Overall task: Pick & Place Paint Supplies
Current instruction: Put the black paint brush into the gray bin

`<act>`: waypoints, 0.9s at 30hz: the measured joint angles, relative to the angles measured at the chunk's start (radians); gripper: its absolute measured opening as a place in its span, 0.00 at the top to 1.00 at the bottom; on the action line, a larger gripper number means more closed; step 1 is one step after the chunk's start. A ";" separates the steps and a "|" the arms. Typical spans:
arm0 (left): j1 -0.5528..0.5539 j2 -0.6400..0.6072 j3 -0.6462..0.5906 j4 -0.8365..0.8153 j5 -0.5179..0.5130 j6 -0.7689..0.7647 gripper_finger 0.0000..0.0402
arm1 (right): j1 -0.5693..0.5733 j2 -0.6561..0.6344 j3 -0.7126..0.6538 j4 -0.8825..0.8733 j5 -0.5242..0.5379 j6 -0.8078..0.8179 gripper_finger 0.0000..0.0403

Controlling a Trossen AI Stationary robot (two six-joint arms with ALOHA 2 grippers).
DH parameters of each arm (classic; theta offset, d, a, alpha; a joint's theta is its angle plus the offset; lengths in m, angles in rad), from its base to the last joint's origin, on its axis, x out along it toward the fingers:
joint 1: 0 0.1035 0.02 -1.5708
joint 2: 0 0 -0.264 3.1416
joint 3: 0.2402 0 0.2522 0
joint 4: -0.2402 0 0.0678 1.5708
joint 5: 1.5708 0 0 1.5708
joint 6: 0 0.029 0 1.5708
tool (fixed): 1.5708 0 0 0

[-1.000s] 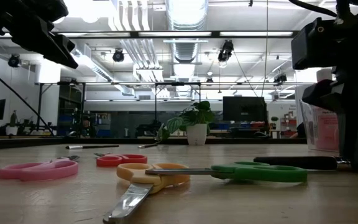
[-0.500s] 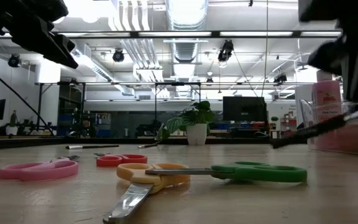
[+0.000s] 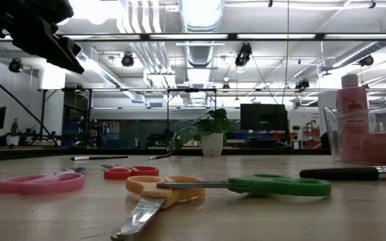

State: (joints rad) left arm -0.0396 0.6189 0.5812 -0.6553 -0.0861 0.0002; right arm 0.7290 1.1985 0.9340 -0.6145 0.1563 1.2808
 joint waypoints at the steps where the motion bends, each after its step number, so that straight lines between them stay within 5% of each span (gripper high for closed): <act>1: 0.000 0.000 0.000 0.000 0.000 0.000 0.51 | 0.009 0.006 0.000 -0.018 0.017 0.000 0.93; 14: 0.000 0.000 0.000 0.000 0.000 0.000 0.51 | 0.009 0.137 -0.004 -0.095 0.258 -0.382 0.91; 27: 0.000 0.000 0.000 0.000 0.000 -0.003 0.51 | -0.085 0.373 -0.007 0.071 0.143 -0.631 0.53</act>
State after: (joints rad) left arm -0.0395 0.6189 0.5812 -0.6556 -0.0860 -0.0032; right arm 0.6441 1.5716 0.9268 -0.5432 0.2996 0.6498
